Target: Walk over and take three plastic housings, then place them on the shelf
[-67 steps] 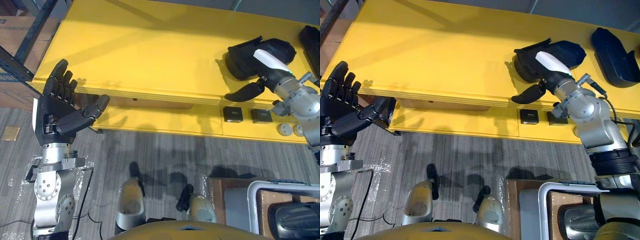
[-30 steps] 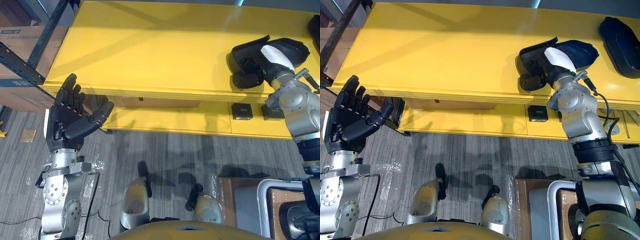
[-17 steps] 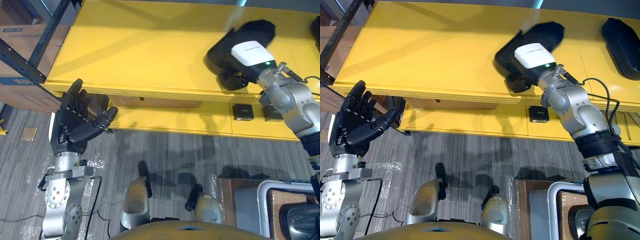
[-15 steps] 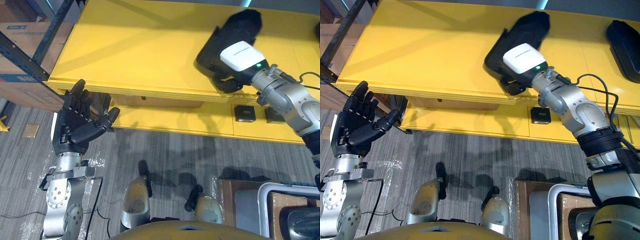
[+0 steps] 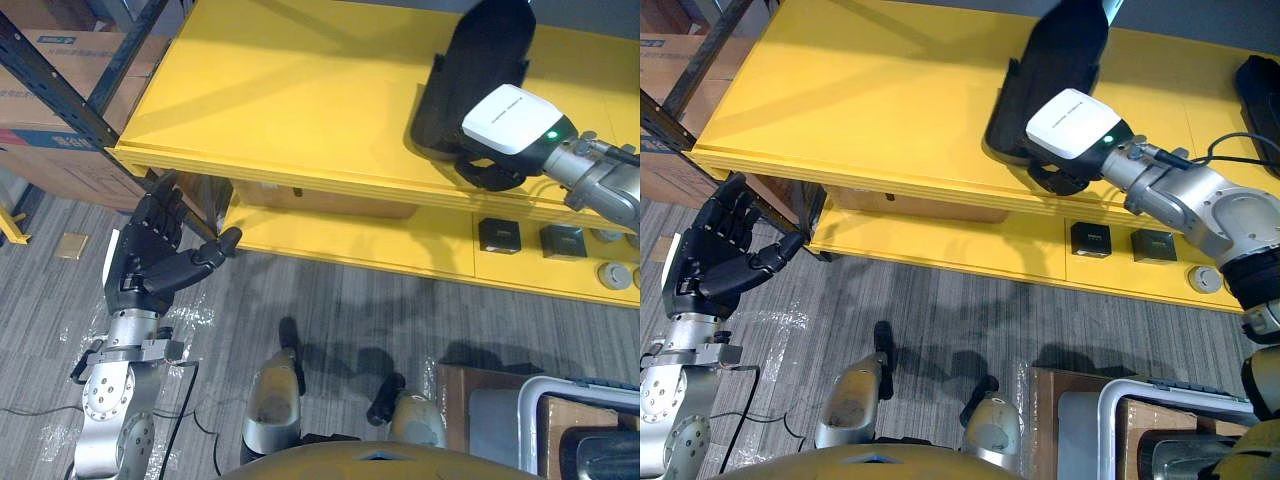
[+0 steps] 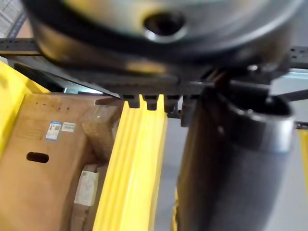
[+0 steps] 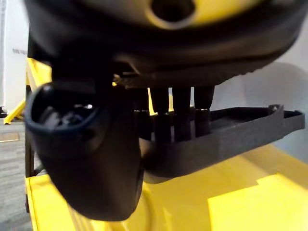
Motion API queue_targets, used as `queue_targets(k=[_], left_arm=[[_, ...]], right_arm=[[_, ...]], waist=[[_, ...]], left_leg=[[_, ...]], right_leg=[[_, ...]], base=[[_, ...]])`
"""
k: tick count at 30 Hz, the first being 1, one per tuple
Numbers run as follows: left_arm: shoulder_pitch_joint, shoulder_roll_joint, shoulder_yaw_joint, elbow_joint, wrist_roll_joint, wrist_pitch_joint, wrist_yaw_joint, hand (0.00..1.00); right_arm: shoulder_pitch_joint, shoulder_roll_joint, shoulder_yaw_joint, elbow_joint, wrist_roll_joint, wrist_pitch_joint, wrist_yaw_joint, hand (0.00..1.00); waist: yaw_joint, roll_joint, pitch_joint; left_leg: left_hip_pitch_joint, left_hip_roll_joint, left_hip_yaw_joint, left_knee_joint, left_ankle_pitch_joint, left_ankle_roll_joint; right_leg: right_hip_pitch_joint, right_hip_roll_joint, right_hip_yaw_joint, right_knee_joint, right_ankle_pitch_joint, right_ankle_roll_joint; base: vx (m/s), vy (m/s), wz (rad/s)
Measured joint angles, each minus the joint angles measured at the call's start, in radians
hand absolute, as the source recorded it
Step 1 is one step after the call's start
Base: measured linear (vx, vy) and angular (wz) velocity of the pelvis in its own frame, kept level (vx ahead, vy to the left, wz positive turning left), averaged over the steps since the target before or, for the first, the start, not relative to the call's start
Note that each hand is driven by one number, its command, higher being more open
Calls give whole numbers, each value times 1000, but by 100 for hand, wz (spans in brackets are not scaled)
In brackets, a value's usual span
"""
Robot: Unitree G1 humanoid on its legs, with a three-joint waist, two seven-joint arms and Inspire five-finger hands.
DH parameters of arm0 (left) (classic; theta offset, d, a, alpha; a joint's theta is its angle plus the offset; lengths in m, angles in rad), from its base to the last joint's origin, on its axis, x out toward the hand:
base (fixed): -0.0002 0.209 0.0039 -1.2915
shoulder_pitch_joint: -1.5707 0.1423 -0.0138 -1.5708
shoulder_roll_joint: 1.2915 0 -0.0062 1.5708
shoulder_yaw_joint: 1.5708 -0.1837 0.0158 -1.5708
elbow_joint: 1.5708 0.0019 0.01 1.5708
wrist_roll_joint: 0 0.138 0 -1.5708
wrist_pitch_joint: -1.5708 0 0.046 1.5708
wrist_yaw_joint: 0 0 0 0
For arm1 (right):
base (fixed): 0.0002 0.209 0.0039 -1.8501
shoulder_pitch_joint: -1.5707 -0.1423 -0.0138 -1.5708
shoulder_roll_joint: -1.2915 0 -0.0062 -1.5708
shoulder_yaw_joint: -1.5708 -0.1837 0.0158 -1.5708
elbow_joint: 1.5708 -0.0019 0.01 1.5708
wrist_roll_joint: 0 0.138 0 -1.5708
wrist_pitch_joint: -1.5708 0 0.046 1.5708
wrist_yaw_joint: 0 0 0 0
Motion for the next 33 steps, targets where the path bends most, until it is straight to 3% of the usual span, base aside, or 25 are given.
queue_targets(k=[2,3,12,20,29,33], left_arm=[[-8,11,-1,10,-5,0,-5,100],[-10,12,-1,13,-5,0,-6,100],[-24,39,-1,27,-5,0,-6,100],[-36,41,-1,27,-6,-1,-9,100],[-32,41,4,27,-35,-28,-29,100],[-32,40,5,27,-35,-28,-27,100]], right_arm=[[0,-5,1,34,48,0,12,0],[0,-5,1,40,51,0,16,100],[-1,-9,14,98,115,8,107,100],[-1,-12,15,113,116,29,103,100],[2,-13,1,111,103,57,13,100],[35,-13,-113,84,73,71,-34,100]], waist=[[4,0,0],[5,0,0],[28,0,0],[40,-1,-1],[38,-17,-12],[24,-26,-29]], left_leg=[[5,-2,-1,-16,10,0],[5,-2,-1,-17,10,0],[7,-6,-13,-31,22,-1],[16,-11,-21,-66,41,3],[32,-23,-17,-114,65,6],[76,-39,-11,-157,77,10]], right_leg=[[-1,0,-2,0,0,0],[-1,1,-2,1,0,0],[-1,-3,-13,14,-9,-4],[-6,-11,-26,34,-29,-13],[-1,-9,-26,10,-15,6],[42,-9,-30,-29,0,24]], base=[[0,0,0],[0,0,0],[-2,-10,3],[-10,-12,5],[24,-4,2],[84,-10,0]])
